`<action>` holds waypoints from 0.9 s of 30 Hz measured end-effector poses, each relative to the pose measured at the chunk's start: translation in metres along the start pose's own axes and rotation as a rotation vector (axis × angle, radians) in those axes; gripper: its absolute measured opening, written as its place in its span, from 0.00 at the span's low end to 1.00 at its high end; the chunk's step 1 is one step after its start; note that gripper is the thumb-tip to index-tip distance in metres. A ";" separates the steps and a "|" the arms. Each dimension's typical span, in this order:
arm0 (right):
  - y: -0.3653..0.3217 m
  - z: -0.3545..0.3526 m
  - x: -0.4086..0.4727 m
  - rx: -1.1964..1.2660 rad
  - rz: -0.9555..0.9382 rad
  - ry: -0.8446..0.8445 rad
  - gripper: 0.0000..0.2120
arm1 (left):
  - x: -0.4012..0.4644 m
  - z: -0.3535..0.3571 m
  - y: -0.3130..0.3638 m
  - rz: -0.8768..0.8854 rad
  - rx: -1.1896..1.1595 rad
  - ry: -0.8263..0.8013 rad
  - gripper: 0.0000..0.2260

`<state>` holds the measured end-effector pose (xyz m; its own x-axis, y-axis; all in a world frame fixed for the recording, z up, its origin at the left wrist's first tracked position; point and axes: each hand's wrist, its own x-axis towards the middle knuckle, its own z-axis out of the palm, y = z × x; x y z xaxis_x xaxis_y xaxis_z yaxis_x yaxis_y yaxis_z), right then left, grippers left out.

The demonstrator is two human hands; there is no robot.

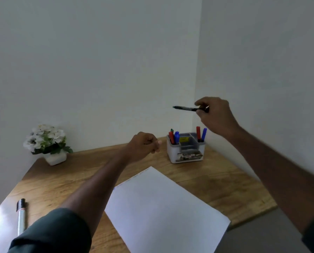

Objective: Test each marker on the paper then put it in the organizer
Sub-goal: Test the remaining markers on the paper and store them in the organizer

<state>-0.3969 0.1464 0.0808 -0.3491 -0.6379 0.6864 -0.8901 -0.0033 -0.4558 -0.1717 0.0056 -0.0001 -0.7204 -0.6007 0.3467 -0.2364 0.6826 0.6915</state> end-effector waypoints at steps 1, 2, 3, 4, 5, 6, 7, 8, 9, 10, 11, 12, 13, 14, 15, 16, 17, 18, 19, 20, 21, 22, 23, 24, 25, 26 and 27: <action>0.010 -0.007 0.010 -0.030 0.002 -0.005 0.11 | 0.007 0.002 0.001 0.006 0.025 -0.009 0.13; 0.019 -0.010 0.020 -0.086 0.003 -0.033 0.10 | 0.014 0.004 0.001 0.008 0.045 -0.016 0.12; 0.028 -0.011 0.028 -0.150 -0.006 -0.076 0.08 | 0.021 0.006 0.000 0.005 0.064 -0.019 0.11; 0.035 -0.011 0.036 -0.213 -0.009 -0.130 0.07 | 0.026 0.007 -0.001 0.003 0.082 -0.018 0.11; 0.040 -0.009 0.042 -0.265 -0.012 -0.182 0.06 | 0.030 0.008 -0.002 0.005 0.098 -0.015 0.11; 0.045 -0.007 0.046 -0.307 -0.013 -0.228 0.06 | 0.034 0.008 -0.003 0.011 0.110 -0.011 0.11; 0.049 -0.005 0.049 -0.336 -0.015 -0.262 0.07 | 0.036 0.009 -0.004 0.017 0.119 -0.010 0.11; 0.052 -0.003 0.052 -0.359 -0.012 -0.288 0.07 | 0.038 0.009 -0.005 0.020 0.124 -0.011 0.11; 0.054 -0.002 0.055 -0.374 -0.006 -0.316 0.08 | 0.039 0.009 -0.006 0.018 0.128 -0.013 0.11; 0.055 -0.001 0.057 -0.385 0.004 -0.357 0.08 | 0.040 0.010 -0.008 0.016 0.127 -0.017 0.11; 0.056 0.001 0.059 -0.395 0.011 -0.405 0.08 | 0.041 0.011 -0.010 0.011 0.123 -0.021 0.12; 0.055 0.002 0.060 -0.407 0.015 -0.450 0.08 | 0.041 0.012 -0.012 0.007 0.118 -0.027 0.12; 0.055 0.004 0.060 -0.419 0.015 -0.482 0.08 | 0.042 0.013 -0.014 0.001 0.113 -0.034 0.12; 0.055 0.005 0.061 -0.426 0.017 -0.498 0.08 | 0.042 0.014 -0.016 -0.003 0.109 -0.042 0.12; 0.056 0.005 0.061 -0.427 0.021 -0.498 0.09 | 0.041 0.015 -0.017 -0.006 0.107 -0.048 0.12; 0.055 0.004 0.062 -0.423 0.027 -0.494 0.10 | 0.041 0.016 -0.018 -0.008 0.110 -0.051 0.12; 0.054 0.003 0.063 -0.420 0.031 -0.500 0.10 | 0.041 0.017 -0.018 -0.010 0.114 -0.051 0.12; 0.054 0.003 0.064 -0.419 0.034 -0.518 0.09 | 0.041 0.018 -0.019 -0.010 0.118 -0.050 0.12; 0.054 0.003 0.064 -0.421 0.035 -0.537 0.09 | 0.041 0.018 -0.018 -0.008 0.119 -0.052 0.12; 0.055 0.004 0.063 -0.421 0.038 -0.552 0.08 | 0.041 0.019 -0.017 -0.006 0.116 -0.055 0.12; 0.056 0.006 0.062 -0.409 0.045 -0.559 0.08 | 0.041 0.020 -0.017 -0.006 0.112 -0.057 0.11; 0.056 0.008 0.060 -0.390 0.056 -0.561 0.09 | 0.040 0.020 -0.015 -0.007 0.110 -0.058 0.11; 0.056 0.010 0.059 -0.374 0.064 -0.559 0.09 | 0.040 0.019 -0.015 -0.009 0.109 -0.059 0.11; 0.056 0.011 0.058 -0.363 0.069 -0.558 0.09 | 0.039 0.018 -0.013 -0.012 0.109 -0.059 0.11; 0.054 0.011 0.057 -0.351 0.065 -0.550 0.09 | 0.038 0.016 -0.013 -0.016 0.110 -0.059 0.12; 0.052 0.011 0.056 -0.336 0.056 -0.532 0.08 | 0.036 0.013 -0.012 -0.021 0.113 -0.057 0.12; 0.050 0.011 0.056 -0.318 0.042 -0.505 0.08 | 0.034 0.010 -0.011 -0.025 0.119 -0.054 0.12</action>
<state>-0.4573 0.1018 0.0905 -0.2725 -0.9200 0.2816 -0.9499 0.2107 -0.2307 -0.2005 -0.0182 -0.0020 -0.7465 -0.5969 0.2940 -0.3275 0.7143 0.6185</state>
